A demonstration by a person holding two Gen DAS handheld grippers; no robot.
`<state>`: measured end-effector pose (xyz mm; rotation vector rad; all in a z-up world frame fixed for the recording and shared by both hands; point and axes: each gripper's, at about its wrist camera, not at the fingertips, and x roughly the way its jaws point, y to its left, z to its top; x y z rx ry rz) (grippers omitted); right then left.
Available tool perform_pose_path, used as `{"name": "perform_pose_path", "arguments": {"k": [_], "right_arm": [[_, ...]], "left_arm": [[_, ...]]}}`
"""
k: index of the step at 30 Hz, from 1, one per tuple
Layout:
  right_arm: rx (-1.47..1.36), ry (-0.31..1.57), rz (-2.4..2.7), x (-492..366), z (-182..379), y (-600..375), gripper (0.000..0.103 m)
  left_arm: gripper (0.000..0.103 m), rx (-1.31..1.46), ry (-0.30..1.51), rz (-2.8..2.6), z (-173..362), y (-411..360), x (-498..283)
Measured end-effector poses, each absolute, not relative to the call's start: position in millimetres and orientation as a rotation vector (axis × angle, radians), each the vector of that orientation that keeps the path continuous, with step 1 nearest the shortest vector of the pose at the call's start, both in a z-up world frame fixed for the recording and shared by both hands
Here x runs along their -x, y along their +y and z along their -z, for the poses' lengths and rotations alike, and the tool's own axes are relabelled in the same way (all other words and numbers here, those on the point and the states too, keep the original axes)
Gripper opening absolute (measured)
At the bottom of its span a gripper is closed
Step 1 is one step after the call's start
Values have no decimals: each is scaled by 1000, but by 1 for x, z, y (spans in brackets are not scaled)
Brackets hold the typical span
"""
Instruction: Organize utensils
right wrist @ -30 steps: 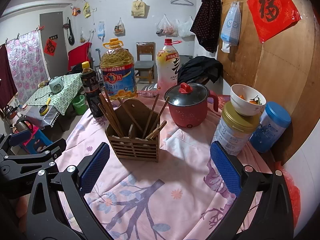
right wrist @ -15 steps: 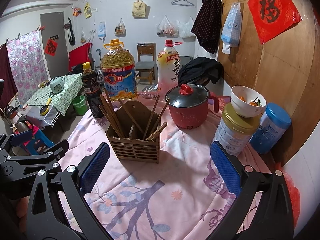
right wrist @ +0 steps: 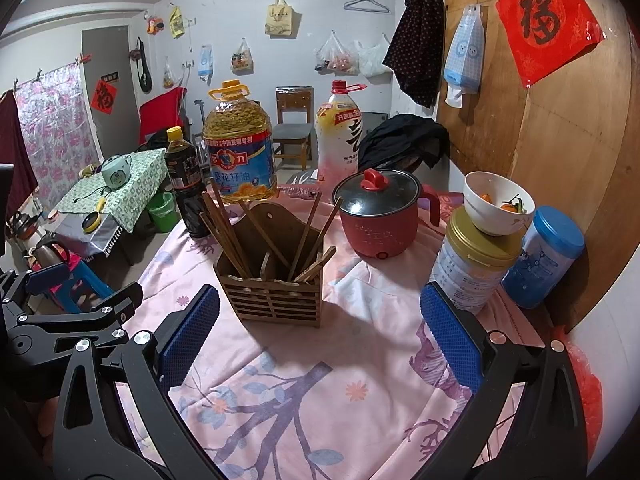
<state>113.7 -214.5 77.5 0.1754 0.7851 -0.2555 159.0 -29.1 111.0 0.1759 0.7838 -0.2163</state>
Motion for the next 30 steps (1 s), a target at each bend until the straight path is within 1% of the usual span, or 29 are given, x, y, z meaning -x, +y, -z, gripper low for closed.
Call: {"name": "perform_pose_path", "arguments": {"k": [30], "right_arm": [[-177,788,253,-115,-75,-215,97]], "left_arm": [[98,-180,789,217,-110,-31,-160]]}}
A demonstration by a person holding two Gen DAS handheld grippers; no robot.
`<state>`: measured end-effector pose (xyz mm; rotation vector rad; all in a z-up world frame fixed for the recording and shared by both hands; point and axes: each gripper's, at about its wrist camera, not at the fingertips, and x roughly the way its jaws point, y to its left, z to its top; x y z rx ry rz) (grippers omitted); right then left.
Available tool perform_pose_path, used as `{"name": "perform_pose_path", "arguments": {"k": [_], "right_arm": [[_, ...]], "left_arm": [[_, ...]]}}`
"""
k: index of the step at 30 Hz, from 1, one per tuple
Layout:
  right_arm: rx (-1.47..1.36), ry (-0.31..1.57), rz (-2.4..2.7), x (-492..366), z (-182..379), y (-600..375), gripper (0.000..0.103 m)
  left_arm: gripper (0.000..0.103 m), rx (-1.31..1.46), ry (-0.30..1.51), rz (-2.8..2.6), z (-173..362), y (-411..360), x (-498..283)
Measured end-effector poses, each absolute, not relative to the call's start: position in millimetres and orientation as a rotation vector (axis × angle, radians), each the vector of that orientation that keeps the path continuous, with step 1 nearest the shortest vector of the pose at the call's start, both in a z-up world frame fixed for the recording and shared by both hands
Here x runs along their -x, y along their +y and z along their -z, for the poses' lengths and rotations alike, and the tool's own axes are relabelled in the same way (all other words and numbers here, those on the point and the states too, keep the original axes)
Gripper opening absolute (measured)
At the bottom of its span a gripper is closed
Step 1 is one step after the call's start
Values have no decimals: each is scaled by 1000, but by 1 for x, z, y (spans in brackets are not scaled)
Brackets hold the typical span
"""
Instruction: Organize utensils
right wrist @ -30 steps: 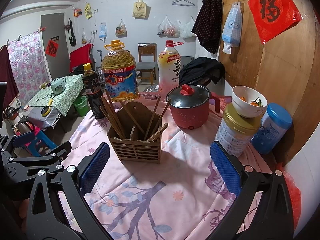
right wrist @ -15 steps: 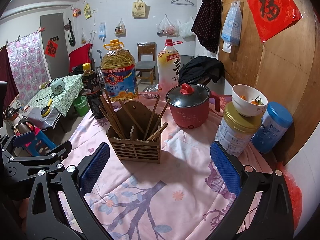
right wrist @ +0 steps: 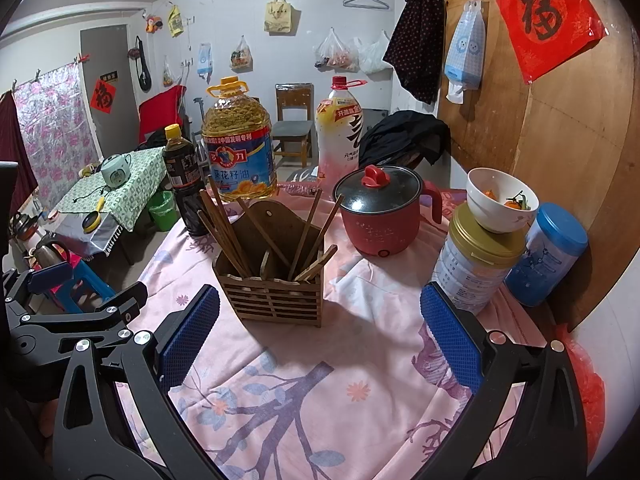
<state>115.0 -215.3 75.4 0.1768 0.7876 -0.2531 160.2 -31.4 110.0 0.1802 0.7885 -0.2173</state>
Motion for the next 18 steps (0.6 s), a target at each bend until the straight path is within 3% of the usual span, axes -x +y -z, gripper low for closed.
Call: {"name": "perform_pose_path", "arguments": {"k": [18], "right_arm": [[-201,831,253,-128,-49,-222,97]], "left_arm": [[98,-181,831,209,-93,-23,-175]]}}
